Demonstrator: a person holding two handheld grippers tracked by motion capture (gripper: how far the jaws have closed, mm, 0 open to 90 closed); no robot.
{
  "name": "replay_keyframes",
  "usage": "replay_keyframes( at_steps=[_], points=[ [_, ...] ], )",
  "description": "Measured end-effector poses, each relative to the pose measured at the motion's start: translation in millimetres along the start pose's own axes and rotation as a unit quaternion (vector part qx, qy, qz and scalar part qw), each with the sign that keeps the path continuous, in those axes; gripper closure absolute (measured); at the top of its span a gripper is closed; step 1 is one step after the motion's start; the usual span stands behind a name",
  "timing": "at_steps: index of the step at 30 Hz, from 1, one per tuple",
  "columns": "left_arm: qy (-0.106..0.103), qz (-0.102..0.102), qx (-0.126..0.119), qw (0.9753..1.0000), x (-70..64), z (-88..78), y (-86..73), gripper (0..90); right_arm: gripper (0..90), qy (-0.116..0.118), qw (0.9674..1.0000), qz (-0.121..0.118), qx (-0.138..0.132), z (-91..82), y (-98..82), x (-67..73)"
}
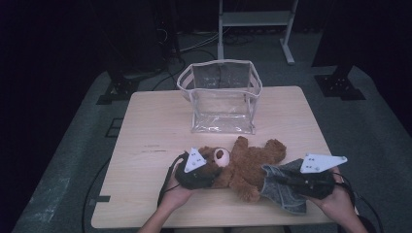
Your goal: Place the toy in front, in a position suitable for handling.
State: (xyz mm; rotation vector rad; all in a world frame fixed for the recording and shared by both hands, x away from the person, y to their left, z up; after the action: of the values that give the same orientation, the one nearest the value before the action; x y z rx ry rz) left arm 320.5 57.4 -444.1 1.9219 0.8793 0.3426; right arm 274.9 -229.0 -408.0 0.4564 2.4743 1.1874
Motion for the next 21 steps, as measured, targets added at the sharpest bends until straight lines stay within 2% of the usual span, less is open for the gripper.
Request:
replay_keyframes(
  at_steps=[3,7,8,10,13,16,18,21],
  points=[
    [-0.002,0.002,-0.001,1.0,-0.6,-0.7,-1.2,35.2,75.5,0.005,0.9999,0.002,0.008,6.1,-5.4,-2.3],
    [-0.007,0.006,0.0,1.0,-3.4,-1.7,-2.4,35.3,75.4,0.005,0.9993,0.034,0.015,3.0,-24.5,-9.1],
    [-0.008,0.008,-0.002,0.9999,-4.4,-1.8,-2.9,35.4,75.4,0.003,0.9986,0.051,0.01,-3.6,-30.7,-13.0],
    [-0.011,0.011,-0.003,0.9999,-6.4,-1.5,-4.4,35.6,75.3,0.005,0.9983,0.058,0.004,-7.1,-31.1,-14.3],
    [-0.011,0.016,-0.001,0.9998,-9.8,-1.7,-4.9,35.7,75.1,0.011,0.998,0.06,-0.016,-13.7,-22.4,-15.5],
    [-0.016,0.021,0.0,0.9997,-14.6,-0.9,-5.4,35.7,74.8,0.024,0.9977,0.052,-0.035,-10.4,-4.4,-15.9],
    [-0.016,0.031,0.002,0.9994,-18.1,-0.6,-6.7,35.7,74.7,0.025,0.998,0.045,-0.036,-3.6,4.0,-17.2],
    [-0.017,0.036,0.005,0.9992,-19.1,-2.2,-8.5,35.9,74.5,0.029,0.9981,0.045,-0.03,7.4,5.8,-19.9]
  ],
)
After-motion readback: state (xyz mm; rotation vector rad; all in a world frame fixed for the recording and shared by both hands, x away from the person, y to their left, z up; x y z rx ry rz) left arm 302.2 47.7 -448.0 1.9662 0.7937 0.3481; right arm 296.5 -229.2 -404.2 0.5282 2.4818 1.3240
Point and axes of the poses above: each handheld gripper's, and its own axes: z roughly forward along the jaws, y roughly out of its top, x roughly to its left, the point moved 5 cm from there along z, roughly forward along the jaws, and after that the axes turned 12 degrees about -z, right-handed, at the moved point
